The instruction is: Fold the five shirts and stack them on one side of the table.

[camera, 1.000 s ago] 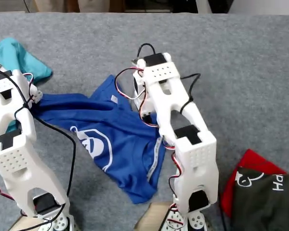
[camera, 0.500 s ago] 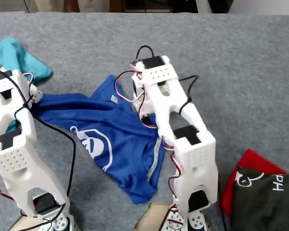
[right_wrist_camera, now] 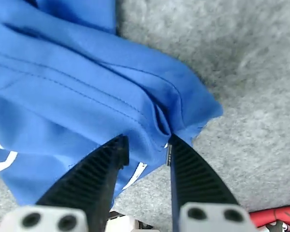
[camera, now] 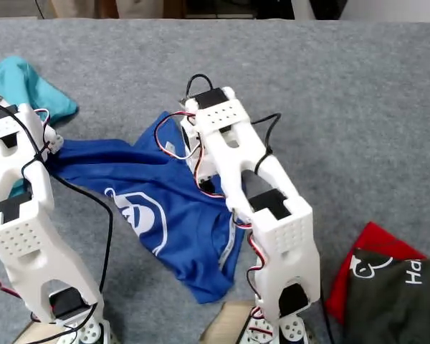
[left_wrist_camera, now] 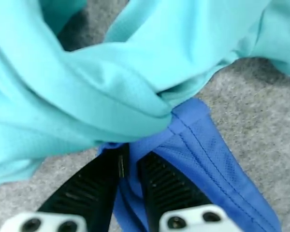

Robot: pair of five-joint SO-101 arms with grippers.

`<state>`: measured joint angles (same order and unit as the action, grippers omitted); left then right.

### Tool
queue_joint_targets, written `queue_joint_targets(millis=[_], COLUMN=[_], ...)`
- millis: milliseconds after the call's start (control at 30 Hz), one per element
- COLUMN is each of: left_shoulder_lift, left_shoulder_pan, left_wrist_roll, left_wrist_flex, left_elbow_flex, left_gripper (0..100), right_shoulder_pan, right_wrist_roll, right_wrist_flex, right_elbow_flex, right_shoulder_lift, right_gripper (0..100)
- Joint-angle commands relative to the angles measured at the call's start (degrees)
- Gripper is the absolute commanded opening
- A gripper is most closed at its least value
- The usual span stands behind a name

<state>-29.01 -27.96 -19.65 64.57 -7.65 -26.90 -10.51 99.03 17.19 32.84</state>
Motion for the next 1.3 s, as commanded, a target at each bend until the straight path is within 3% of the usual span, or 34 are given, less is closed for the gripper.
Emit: queue_joint_targets(millis=[0,567,1000,1267], left_shoulder_lift=[0.5,0.5,0.5,0.5], left_shoulder_pan=[-0.9,-0.9,-0.9,-0.9], left_wrist_roll=[-0.4,-0.4,-0.4,-0.4], left_wrist_flex=[-0.5,-0.5,-0.5,-0.5], left_elbow_flex=[-3.1,-3.2,-3.2,-3.2], left_gripper=[2,2,2,2], right_shoulder_pan=[-1.3,-0.8,3.4,3.5], right_wrist_roll=[-0.7,-0.5,-1.8,-1.7], right_wrist_flex=[0.6,-2.7,3.3,3.2], right_elbow_flex=[0.4,0.5,15.3,16.2], right_shoulder_lift=[-2.7,-2.7,-3.3,-10.1], right_gripper=[14.4,3.8,3.2,3.0])
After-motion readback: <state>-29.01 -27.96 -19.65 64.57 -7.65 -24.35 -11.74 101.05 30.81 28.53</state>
